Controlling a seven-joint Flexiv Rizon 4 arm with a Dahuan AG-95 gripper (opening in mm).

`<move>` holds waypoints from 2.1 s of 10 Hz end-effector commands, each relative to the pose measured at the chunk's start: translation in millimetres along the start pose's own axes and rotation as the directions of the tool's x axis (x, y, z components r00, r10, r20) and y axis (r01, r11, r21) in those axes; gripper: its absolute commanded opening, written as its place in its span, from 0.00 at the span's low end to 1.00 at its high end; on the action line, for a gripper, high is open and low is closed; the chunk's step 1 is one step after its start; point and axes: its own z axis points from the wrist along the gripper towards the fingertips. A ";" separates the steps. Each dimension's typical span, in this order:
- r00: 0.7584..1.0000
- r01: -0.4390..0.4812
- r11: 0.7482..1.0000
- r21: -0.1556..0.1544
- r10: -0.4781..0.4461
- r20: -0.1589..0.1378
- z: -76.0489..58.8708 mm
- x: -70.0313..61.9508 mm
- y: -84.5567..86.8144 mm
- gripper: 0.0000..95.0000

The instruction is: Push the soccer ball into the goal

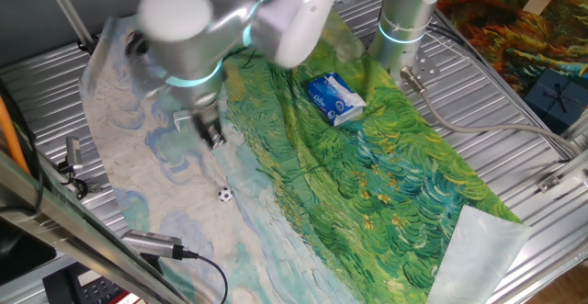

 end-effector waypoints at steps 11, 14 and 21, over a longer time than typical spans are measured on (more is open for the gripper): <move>0.997 0.070 0.996 -0.056 -0.071 -0.005 -5.9 0.4 -36.4 0.00; 0.998 -0.060 0.996 -0.060 0.059 -0.027 -5.9 0.4 -36.4 0.00; 0.988 -0.141 0.989 -0.042 0.138 -0.076 -14.5 -17.8 -4.2 0.00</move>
